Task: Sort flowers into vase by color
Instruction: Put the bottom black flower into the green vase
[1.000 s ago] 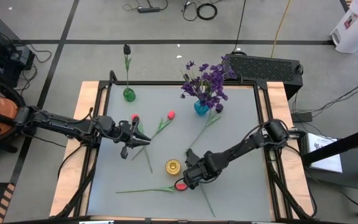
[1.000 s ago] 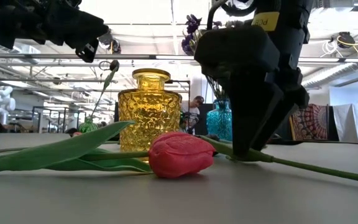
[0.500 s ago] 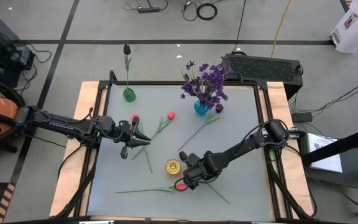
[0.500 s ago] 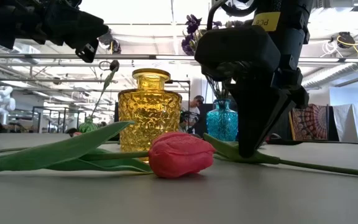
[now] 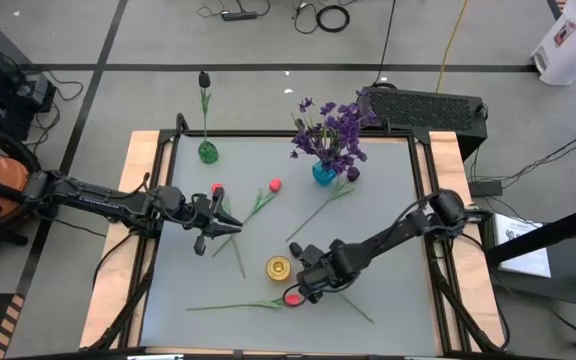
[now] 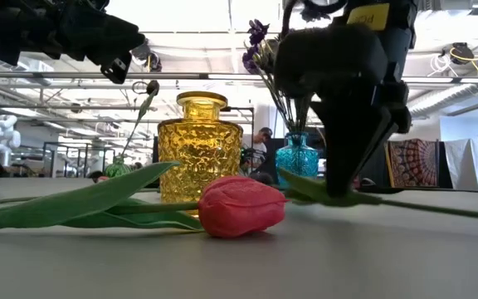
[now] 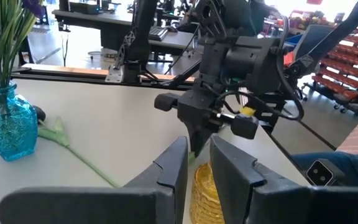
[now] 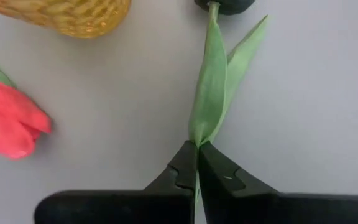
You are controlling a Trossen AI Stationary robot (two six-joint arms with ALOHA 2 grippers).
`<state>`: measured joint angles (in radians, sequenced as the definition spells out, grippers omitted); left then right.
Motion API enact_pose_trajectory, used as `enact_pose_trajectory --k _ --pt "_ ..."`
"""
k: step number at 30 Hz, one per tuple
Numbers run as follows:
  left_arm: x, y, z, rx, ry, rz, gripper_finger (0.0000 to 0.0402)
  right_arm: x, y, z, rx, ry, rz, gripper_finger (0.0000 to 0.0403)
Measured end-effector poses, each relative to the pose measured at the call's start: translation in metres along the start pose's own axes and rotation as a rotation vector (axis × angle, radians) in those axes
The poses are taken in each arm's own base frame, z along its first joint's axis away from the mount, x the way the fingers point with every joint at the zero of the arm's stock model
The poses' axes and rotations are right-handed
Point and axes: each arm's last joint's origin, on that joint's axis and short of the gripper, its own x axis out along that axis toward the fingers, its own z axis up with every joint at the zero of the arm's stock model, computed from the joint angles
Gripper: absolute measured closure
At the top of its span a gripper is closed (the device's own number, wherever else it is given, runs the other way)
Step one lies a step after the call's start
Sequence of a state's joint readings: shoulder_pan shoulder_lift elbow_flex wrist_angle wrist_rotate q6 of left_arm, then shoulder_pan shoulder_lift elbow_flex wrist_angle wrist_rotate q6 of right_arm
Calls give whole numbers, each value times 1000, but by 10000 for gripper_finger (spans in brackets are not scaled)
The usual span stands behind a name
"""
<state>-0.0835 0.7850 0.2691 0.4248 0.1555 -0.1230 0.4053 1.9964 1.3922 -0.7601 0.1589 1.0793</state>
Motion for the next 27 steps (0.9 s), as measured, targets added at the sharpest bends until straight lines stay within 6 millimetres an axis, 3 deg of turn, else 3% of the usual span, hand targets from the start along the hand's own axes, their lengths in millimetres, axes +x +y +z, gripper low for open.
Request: enact_pose_trajectory --k 7,14,27 --pt "0 0 0 -1 3 12 326 -24 -7 3 -20 -69 -26 402" --pt "0 1 0 -2 4 16 326 -64 -23 6 -23 -203 -85 403" --pt "0 1 -1 6 3 32 326 -142 -36 14 -201 -698 -139 402"
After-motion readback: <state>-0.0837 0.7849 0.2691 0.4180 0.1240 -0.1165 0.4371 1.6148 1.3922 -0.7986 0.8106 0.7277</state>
